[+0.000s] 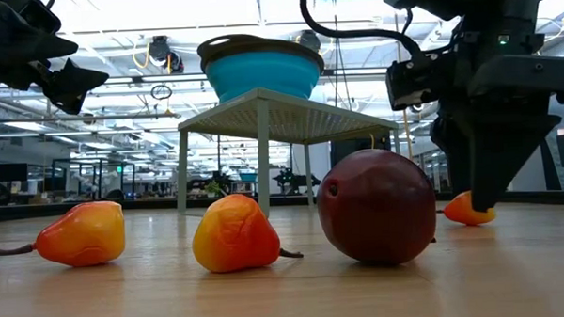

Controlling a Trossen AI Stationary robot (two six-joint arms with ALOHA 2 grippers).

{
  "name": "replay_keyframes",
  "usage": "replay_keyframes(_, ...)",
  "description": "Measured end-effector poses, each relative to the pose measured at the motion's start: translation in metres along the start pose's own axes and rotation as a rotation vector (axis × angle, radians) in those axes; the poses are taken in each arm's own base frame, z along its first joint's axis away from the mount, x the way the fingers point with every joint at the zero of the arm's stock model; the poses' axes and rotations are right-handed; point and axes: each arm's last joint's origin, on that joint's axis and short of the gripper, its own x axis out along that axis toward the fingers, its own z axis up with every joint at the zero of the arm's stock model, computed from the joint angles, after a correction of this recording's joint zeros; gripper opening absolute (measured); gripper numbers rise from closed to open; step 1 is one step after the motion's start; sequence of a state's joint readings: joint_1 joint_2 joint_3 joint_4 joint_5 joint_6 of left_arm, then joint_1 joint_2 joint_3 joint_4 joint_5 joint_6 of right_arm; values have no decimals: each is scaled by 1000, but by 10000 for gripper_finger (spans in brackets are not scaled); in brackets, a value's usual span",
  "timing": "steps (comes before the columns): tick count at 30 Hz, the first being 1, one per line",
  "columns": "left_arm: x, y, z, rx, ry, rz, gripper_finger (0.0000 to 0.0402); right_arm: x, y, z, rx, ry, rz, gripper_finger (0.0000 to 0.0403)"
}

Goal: Pick & Place Fruit
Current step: Put the red yellow peach into the blue strainer bowl on the shelf

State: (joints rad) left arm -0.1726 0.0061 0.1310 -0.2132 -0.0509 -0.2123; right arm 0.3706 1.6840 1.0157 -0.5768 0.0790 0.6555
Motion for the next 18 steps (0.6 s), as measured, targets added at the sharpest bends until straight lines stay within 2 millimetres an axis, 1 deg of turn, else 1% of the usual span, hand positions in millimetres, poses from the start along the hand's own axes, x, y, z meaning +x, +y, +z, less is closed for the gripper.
replay_keyframes(11,0,0,0,0,0,0,267,1,0,0,-17,-1,-2,274)
replay_keyframes(18,0,0,0,-3,0,0,267,15,0,-5,-5,23,4,274)
